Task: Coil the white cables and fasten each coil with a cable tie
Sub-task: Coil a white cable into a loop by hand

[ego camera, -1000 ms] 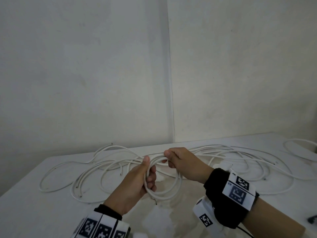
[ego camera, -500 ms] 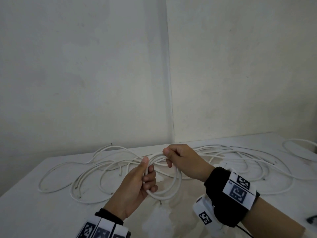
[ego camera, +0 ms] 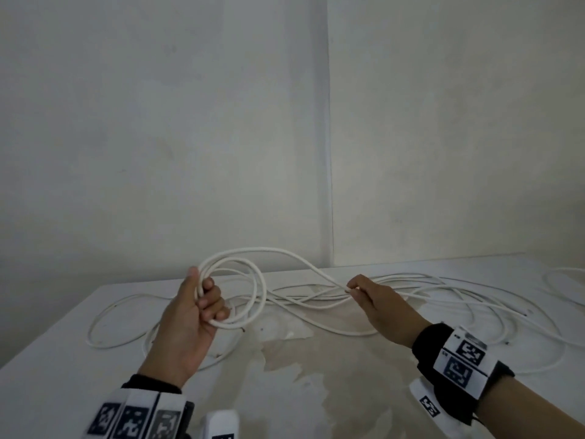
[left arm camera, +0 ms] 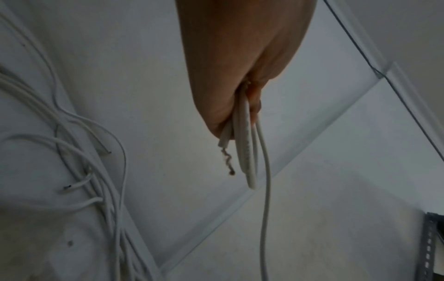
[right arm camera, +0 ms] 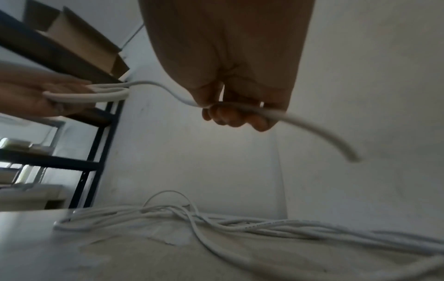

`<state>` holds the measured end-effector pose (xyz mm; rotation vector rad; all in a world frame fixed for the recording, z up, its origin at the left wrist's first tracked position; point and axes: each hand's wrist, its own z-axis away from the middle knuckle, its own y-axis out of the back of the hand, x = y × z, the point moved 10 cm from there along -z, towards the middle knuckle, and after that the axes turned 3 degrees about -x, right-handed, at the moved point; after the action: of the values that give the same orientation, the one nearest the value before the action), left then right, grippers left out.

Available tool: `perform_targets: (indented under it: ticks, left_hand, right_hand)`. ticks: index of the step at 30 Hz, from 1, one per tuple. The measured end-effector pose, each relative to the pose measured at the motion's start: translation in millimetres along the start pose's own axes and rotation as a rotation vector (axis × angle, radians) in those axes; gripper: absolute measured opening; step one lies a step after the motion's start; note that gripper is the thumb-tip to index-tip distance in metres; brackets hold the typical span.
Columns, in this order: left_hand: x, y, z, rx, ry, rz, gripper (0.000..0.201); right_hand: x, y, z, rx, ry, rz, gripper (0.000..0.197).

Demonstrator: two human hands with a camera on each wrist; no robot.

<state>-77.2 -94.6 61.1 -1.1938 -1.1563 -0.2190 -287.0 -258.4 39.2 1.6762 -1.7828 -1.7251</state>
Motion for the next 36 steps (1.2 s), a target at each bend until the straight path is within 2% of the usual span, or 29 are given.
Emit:
perform_targets:
  ticks: [2,3,5,8,11,15,18,21,25,28,31,36]
  left_hand:
    - [-2,2,-2,0.029,-0.025,-0.02,0.04]
    - [-3,3,-4,0.043,-0.04,-0.026,0.04]
    - [-3,4,-7,0.069,-0.066,-0.055,0.039]
    - [-8,0,-10,0.073,-0.075,-0.114,0.039]
    - [-20,-11,-9,0.046,-0.055,-0.182,0.037]
    - [-38,-28,-4,0.002,-0.025,-0.333,0.038]
    - [-54,-38,-2,-0.043,0.022,-0.524,0.039]
    - [-67,-51,9,-0.138,0.041,-0.702,0.04]
    - [-81,-66,27,-0.288,0.072,-0.7,0.039]
    - [-88,-73,32,-0.315,0.131,-0.74,0.026]
    - [-93,-80,38,-0.302,0.227,-0.678,0.038]
    - [-99,-83,42,-0.31,0.336,-0.586,0.042]
  right_hand:
    - [-20,-4,3,0.034,0.098,0.24,0.021]
    - [-34,-6,7,0.102,0.192,0.379,0.025]
    - [-56,-20,19,0.133,0.337,0.545,0.029]
    - [-78,-44,35,0.107,0.468,0.689,0.032]
    - [-100,-57,49,0.067,0.558,0.726,0.03]
    - [-132,-56,59,0.073,0.641,0.684,0.027]
    - [-151,-43,60,0.138,0.683,0.628,0.022]
    - [-159,-29,54,0.165,0.691,0.54,0.021]
    - [-154,-12,44,0.116,0.625,0.305,0.008]
    - [-144,1,37,0.085,0.555,0.09,0.011]
    - [-127,12,25,0.033,0.447,-0.147,0.009]
    - [-118,22,18,0.114,0.5,-0.14,0.019]
